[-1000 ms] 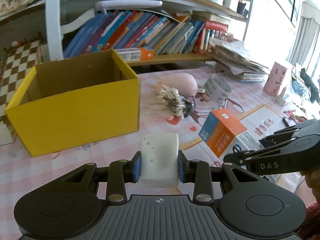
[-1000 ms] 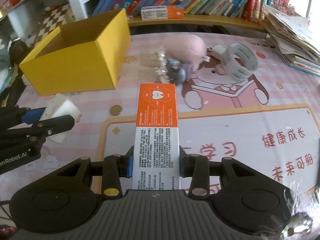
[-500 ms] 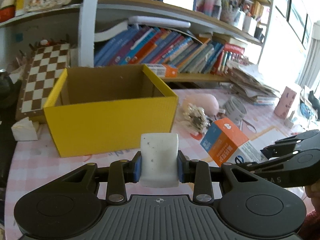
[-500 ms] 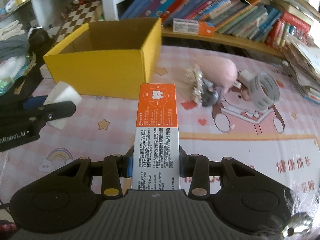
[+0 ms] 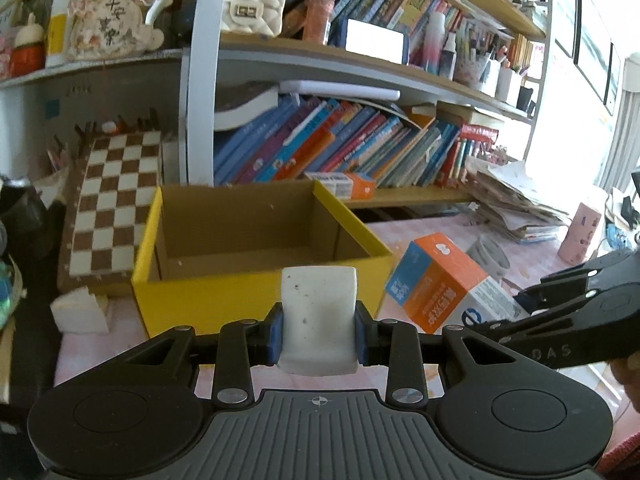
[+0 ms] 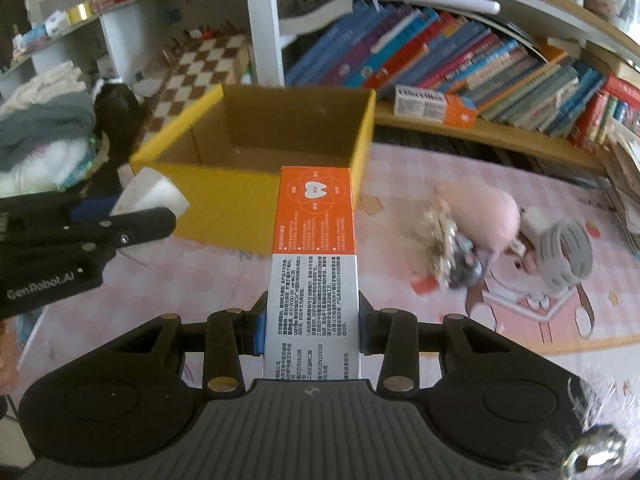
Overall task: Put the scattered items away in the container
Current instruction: 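Carry the soap bar in the left gripper while the right gripper carries the toothpaste box over the yellow box, then lower both held items into the yellow box and open both grippers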
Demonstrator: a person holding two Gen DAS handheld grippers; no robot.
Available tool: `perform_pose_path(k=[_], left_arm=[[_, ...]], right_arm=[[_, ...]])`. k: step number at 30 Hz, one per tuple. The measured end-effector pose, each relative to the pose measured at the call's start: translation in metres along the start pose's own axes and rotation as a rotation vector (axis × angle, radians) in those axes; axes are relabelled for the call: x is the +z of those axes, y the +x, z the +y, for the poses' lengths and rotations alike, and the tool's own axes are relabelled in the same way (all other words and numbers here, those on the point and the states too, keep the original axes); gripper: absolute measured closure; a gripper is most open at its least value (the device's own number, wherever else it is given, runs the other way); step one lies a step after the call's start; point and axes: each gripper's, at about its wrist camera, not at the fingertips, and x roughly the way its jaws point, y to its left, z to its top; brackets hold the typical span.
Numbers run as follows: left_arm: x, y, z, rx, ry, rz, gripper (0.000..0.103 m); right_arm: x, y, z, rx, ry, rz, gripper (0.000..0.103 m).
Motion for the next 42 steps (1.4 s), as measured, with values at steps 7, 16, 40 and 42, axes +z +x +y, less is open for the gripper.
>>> perform_pose_path(k=[7,16,40,42], left_arm=[[0.028,0.007,0.017,0.02,0.04,-0.044,0.071],[0.063,0.032,0.035,0.052,0.078,-0.075,0.071],[0.062,0.121,0.079,0.105,0.053,0.089,0.071],[0.061,0.128,0.081,0.107,0.058,0.106,0.071]], right_arm=[[0.042,0.004,0.003,0.03,-0.02,-0.06,0.066],[0.096,0.024,0.009,0.045,-0.063,-0.121,0.066],[0.142,0.121,0.022,0.005,-0.071,-0.04,0.066],[0.143,0.128,0.022,0.003,-0.08,-0.034,0.066]])
